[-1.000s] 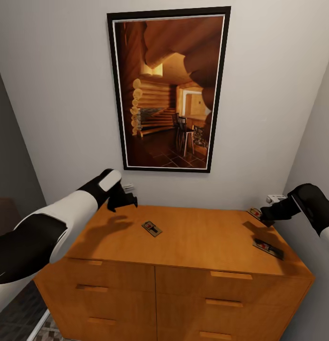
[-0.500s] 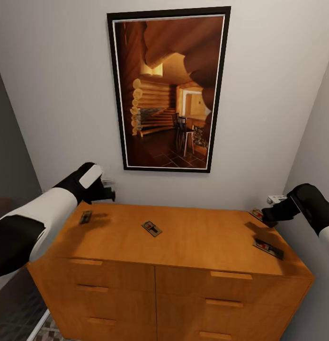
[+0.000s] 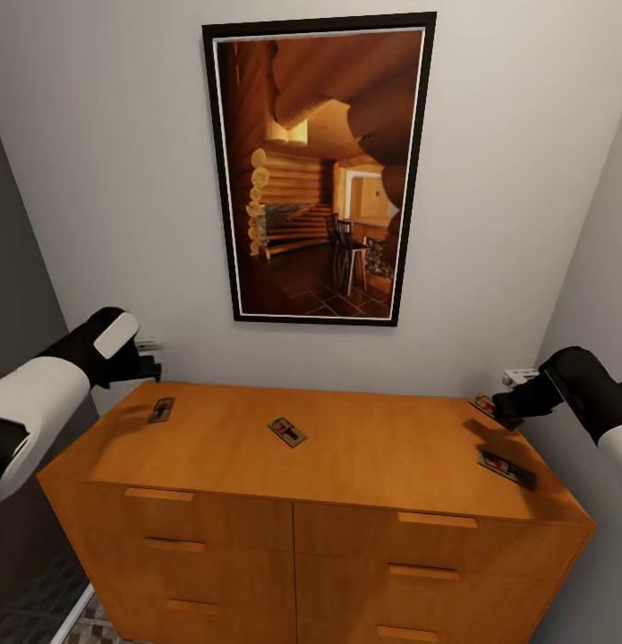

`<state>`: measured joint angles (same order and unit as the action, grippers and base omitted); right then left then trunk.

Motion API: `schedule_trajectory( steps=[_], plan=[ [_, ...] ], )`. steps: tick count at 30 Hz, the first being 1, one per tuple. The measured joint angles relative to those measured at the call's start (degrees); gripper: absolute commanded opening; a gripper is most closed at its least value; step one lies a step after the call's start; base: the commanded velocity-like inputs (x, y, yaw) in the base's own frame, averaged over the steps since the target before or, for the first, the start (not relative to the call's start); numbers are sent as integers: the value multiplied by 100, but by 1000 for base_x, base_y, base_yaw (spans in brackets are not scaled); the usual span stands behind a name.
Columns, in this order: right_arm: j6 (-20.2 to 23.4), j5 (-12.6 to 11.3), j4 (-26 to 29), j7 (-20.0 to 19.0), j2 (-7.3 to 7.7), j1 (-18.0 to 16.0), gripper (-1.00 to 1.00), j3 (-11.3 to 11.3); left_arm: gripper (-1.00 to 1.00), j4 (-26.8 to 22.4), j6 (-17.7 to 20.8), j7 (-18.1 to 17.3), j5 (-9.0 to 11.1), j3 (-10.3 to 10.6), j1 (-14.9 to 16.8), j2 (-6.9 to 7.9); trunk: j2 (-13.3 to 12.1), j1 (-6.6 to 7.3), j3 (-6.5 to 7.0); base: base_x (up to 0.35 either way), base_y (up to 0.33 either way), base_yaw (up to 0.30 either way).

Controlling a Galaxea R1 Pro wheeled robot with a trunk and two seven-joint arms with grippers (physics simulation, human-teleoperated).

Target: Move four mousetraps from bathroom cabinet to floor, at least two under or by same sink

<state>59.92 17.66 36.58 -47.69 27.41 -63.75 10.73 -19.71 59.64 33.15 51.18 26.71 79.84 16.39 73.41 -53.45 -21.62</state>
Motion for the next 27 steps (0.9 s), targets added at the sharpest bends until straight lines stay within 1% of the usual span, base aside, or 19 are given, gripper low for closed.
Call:
schedule_trajectory(
  steps=[1, 2, 5, 6, 8, 9, 11, 12, 17, 27],
  plan=[
    [0, 0, 0, 6, -3, 0, -100, -1, 100, -1, -1, -11, 0, 68, 0, 7, 0, 0, 0, 0, 0, 0],
    [0, -1, 0, 15, -8, 0, -100, -2, 100, -2, -2, -66, 1, 216, 0, 12, 0, 0, 0, 0, 0, 0],
    [0, 1, 0, 26, -15, 0, -100, -4, 100, -4, -4, -272, -1, 460, 0, 9, 0, 0, 0, 0, 0, 0],
    [0, 1, 0, 30, -17, 0, -100, -4, 100, -1, -9, -488, 4, 622, -1, 1, 0, 0, 0, 0, 0, 0],
    [0, 1, 0, 32, -19, 0, -100, -4, 100, 1, -16, -744, -5, 790, -1, -11, 0, 0, 0, 0, 0, 0],
    [0, 0, 0, 34, -20, 0, -100, -4, 100, 5, -32, -1004, -3, 935, -1, -20, 0, 0, 0, 0, 0, 0],
    [0, 0, 0, 35, -24, 0, -100, -5, 100, 9, -47, -1254, -15, 1069, -1, -28, 0, 0, 0, 0, 0, 0],
    [0, 0, 0, 36, -26, 0, -100, -5, 100, 10, -59, -1449, -13, 1176, -1, -36, 0, 0, 0, 0, 0, 0],
    [0, -9, 0, 37, -29, 0, -100, -5, 100, 13, -74, -1756, -20, 1350, -1, -81, 0, 0, 0, 0, 0, 0],
    [0, -24, -7, 29, -29, 0, -100, -5, 100, 6, -85, -1862, -20, 1403, -1, -142, 0, 0, 0, 0, 0, 0]
  ],
)
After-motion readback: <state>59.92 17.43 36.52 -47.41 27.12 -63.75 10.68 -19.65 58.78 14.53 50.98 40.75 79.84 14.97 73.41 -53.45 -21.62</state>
